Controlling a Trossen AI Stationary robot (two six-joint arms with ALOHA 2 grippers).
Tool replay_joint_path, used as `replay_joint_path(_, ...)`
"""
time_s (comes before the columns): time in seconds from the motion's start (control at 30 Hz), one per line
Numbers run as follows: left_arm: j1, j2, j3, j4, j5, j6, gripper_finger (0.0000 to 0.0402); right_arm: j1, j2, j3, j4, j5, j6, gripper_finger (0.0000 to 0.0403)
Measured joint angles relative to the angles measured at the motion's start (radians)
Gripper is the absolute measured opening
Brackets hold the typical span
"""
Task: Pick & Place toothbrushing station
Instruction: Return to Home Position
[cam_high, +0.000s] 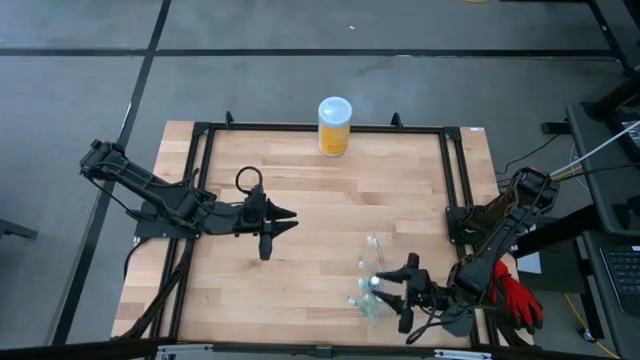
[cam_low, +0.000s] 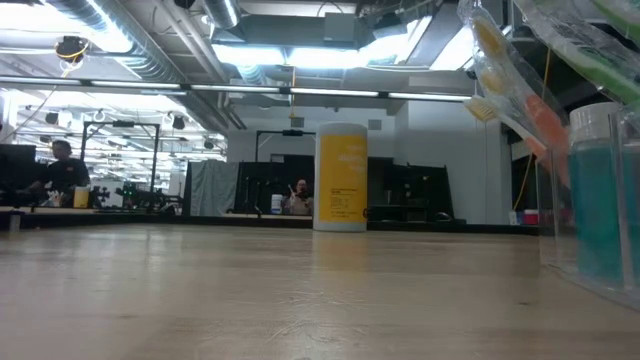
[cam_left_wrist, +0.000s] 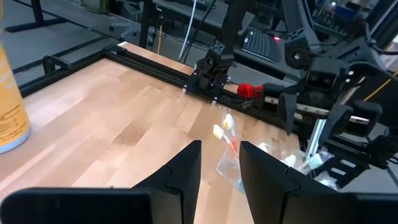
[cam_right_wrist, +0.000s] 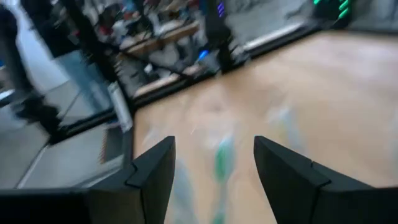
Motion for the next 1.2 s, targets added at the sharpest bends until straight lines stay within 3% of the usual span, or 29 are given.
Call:
replay_joint_path(0.1, 0.037, -0.013, 0.000, -0.002, 0.033, -0.008, 0.0106, 0.000, -0.046, 0.000, -0.003, 0.072, -0.081, 0.0219)
replay_joint_path(0.3, 0.213, -0.096, 0.000, -0.002, 0.308, 0.104, 0.0106, 0.030, -0.235, 0.000, -0.134, 0.240, -0.243, 0.0219)
replay_joint_path(0.4, 0.335, -0.147, 0.000, -0.003, 0.459, 0.198, 0.0106, 0.044, -0.342, 0.000, -0.236, 0.261, -0.256, 0.0219)
replay_joint_path(0.6, 0.626, -0.214, 0.014, -0.030, 0.722, 0.341, 0.0106, 0.048, -0.502, 0.000, -0.257, 0.242, -0.317, 0.0219)
replay_joint_path(0.77, 0.719, -0.260, -0.064, 0.012, 0.857, 0.381, 0.0106, 0.050, -0.559, 0.000, -0.245, 0.241, -0.301, 0.0219)
replay_joint_path(0.97, 0.695, -0.432, -0.344, 0.222, 0.835, 0.313, 0.0106, 0.050, -0.571, 0.000, -0.195, 0.241, -0.290, 0.0219)
replay_joint_path(1.2, 0.552, -0.614, -0.567, 0.288, 0.658, 0.295, 0.0106, 0.050, -0.571, 0.000, -0.136, 0.261, -0.312, 0.0219)
